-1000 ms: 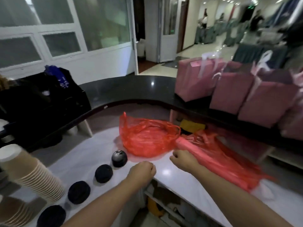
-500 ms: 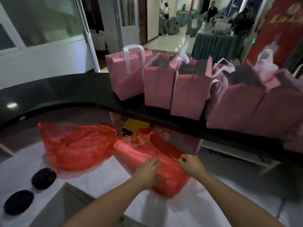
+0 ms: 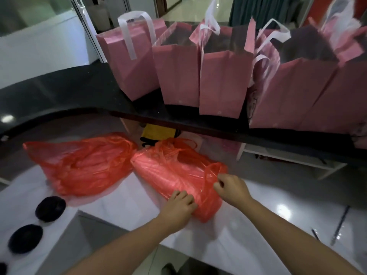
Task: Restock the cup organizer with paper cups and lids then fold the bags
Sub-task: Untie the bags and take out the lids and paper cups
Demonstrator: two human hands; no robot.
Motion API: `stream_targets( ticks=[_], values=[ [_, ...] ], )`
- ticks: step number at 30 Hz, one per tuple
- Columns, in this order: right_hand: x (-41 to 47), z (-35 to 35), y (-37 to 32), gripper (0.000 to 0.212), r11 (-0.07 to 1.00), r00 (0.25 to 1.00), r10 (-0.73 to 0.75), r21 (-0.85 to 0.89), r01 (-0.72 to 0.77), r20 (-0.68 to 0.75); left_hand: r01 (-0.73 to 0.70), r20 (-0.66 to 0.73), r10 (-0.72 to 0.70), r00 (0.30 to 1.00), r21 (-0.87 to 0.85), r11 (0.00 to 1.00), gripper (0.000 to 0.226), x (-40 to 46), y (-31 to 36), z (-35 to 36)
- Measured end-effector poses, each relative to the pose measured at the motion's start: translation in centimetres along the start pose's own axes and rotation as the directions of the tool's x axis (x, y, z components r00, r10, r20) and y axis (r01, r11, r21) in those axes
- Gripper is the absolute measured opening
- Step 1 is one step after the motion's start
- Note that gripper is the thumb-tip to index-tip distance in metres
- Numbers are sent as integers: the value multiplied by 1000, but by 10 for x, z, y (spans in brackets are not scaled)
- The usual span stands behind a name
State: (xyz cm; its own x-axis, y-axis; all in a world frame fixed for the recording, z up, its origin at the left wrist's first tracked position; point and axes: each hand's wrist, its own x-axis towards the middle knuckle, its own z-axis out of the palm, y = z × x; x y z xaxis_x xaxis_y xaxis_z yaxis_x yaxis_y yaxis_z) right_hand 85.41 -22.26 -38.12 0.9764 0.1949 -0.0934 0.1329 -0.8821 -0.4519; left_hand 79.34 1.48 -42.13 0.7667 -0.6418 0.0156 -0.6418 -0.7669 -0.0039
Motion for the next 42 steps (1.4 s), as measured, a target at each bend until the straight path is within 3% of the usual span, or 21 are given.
stream_targets(
  ticks=[3,6,7,9,11,13,16,20,23,26,28,31,33,36,39,42],
  values=[
    [-13,15,-13,22,999,993,-40,-36,37,-110,-37,-14,36,999,-44,998,18,-21,-1,6],
    [-13,22,-31,16,967,913,-252,-58,247,-320,-39,-25,37,999,-68,997,28,-29,2,10],
    [-8,25,-37,12,934,878,-355,-87,346,-321,-45,-30,44,999,-64,997,31,-29,3,11],
    [-1,28,-53,14,873,857,-487,-131,471,-169,-77,-29,75,997,-60,995,32,-29,5,14],
    [2,31,-62,28,881,898,-432,-173,441,85,-118,-28,116,993,-61,991,29,-33,5,16],
    [2,31,-57,32,914,938,-252,-260,312,240,-144,-52,141,989,-64,987,25,-37,2,16],
    [-13,30,-35,28,968,978,-50,-231,97,204,-154,-82,145,986,-110,982,22,-40,-5,20],
    [-44,36,-15,32,996,986,69,-64,-60,154,-172,-46,167,985,-120,978,21,-42,-6,29],
    [-54,44,-6,23,987,972,144,39,-154,184,-172,16,176,984,-141,975,21,-44,-9,38],
    [-61,60,-4,50,964,949,178,149,-222,262,-181,82,193,978,-132,975,18,-44,-11,45],
    [-61,68,-4,61,976,971,165,112,-186,172,-197,121,214,969,-139,971,18,-43,-12,47],
    [-53,72,-7,73,985,999,-40,-167,45,34,-189,223,218,950,-145,971,25,-42,-16,48],
    [-44,72,-14,83,959,985,-100,-252,133,138,-137,320,177,931,-144,980,32,-45,-19,48],
    [-34,77,-23,99,933,957,0,-344,104,289,-78,375,124,919,-136,988,35,-43,-19,47],
    [-25,79,-25,106,926,942,81,-374,49,325,-75,363,106,926,-98,992,38,-39,-17,44],
    [-9,67,-26,98,956,943,68,-293,32,325,-48,395,54,917,-23,999,40,-40,-23,39]
  ],
)
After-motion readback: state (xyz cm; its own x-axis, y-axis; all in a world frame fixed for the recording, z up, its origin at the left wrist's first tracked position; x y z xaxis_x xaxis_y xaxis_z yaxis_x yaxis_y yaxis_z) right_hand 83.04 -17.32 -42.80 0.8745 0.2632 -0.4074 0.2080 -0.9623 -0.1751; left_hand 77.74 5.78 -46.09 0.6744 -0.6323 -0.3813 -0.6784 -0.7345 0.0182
